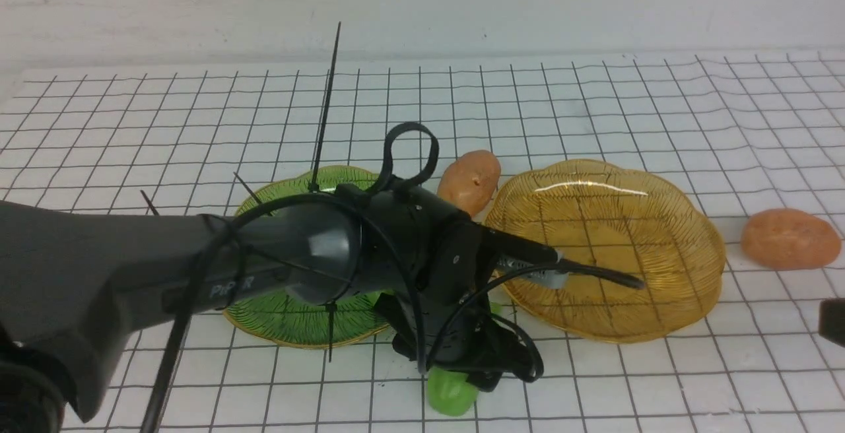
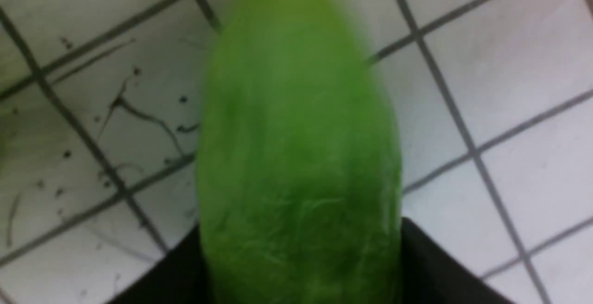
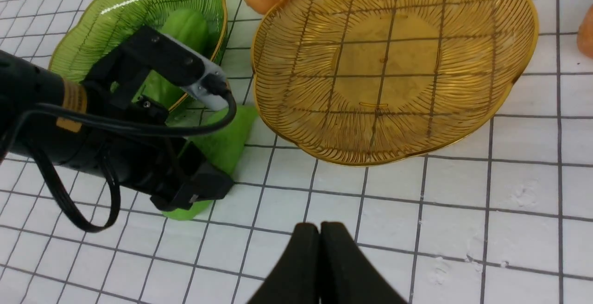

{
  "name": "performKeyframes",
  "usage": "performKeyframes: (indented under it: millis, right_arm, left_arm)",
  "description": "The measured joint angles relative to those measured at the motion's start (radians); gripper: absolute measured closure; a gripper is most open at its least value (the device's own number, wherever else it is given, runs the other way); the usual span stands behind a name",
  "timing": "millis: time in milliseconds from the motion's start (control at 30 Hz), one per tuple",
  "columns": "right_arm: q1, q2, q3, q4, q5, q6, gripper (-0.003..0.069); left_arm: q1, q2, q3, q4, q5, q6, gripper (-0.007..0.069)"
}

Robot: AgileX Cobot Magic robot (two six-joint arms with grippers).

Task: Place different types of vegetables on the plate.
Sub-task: 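Put the green cucumber next to the left plate into that plate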

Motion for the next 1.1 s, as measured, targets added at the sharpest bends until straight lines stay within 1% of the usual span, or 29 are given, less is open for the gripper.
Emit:
performKeyframes:
  millis: [67, 167, 267, 300, 333, 400, 500, 633, 733, 767, 833, 933, 1000, 1033, 1067, 1100]
  right_arm:
    - [0.0, 0.023, -0.017, -0.055, 0.006, 0.053, 0.0673]
    - [-0.015, 0.097, -0.073, -0.178, 0.021, 0.128, 0.0673]
    - [-0.045, 0.195, -0.137, -0.291, 0.03, 0.18, 0.0673]
    - [-0.07, 0.259, -0.187, -0.34, 0.038, 0.202, 0.0673]
    - [-0.093, 0.306, -0.217, -0.364, 0.045, 0.217, 0.0673]
    - [-0.13, 0.399, -0.27, -0.384, 0.051, 0.23, 0.0673]
    - [-0.18, 0.519, -0.33, -0.376, 0.052, 0.233, 0.0673]
    - [-0.198, 0.676, -0.421, -0.358, 0.056, 0.224, 0.0669]
    - [-0.198, 0.763, -0.487, -0.341, 0.069, 0.201, 0.0647]
    - [-0.198, 0.829, -0.539, -0.325, 0.09, 0.192, 0.0615]
    - [-0.198, 0.901, -0.592, -0.308, 0.121, 0.192, 0.0566]
    - [-0.198, 0.995, -0.677, -0.3, 0.153, 0.192, 0.0445]
    - [-0.198, 1.06, -0.729, -0.308, 0.168, 0.205, 0.032]
    - [-0.198, 1.09, -0.753, -0.315, 0.173, 0.23, 0.0246]
    - [-0.198, 1.109, -0.765, -0.321, 0.175, 0.246, 0.0197]
    - [-0.198, 1.131, -0.786, -0.333, 0.178, 0.285, 0.0136]
  left_arm:
    - [0.0, -0.017, -0.022, 0.006, 0.057, 0.013, 0.0251]
    - [0.0, -0.063, -0.058, 0.034, 0.111, 0.028, 0.0251]
    - [0.009, -0.12, -0.083, 0.061, 0.131, 0.034, 0.0251]
    - [0.032, -0.17, -0.092, 0.075, 0.141, 0.037, 0.0251]
    - [0.068, -0.206, -0.096, 0.083, 0.155, 0.04, 0.0251]
    - [0.139, -0.247, -0.098, 0.089, 0.187, 0.049, 0.0251]
    - [0.261, -0.26, -0.096, 0.094, 0.24, 0.102, 0.0251]
    - [0.384, -0.225, -0.091, 0.07, 0.3, 0.202, 0.0251]
    - [0.42, -0.198, -0.09, 0.049, 0.32, 0.221, 0.0251]
    - [0.443, -0.176, -0.089, 0.022, 0.323, 0.227, 0.0251]
    - [0.461, -0.143, -0.089, 0.008, 0.317, 0.228, 0.0251]
    - [0.467, -0.106, -0.089, 0.006, 0.299, 0.232, 0.0251]
    - [0.467, -0.084, -0.089, 0.006, 0.294, 0.234, 0.0251]
    - [0.467, -0.076, -0.089, 0.006, 0.293, 0.235, 0.0246]
    - [0.467, -0.071, -0.089, 0.006, 0.293, 0.235, 0.0237]
    - [0.467, -0.067, -0.089, 0.006, 0.29, 0.235, 0.0212]
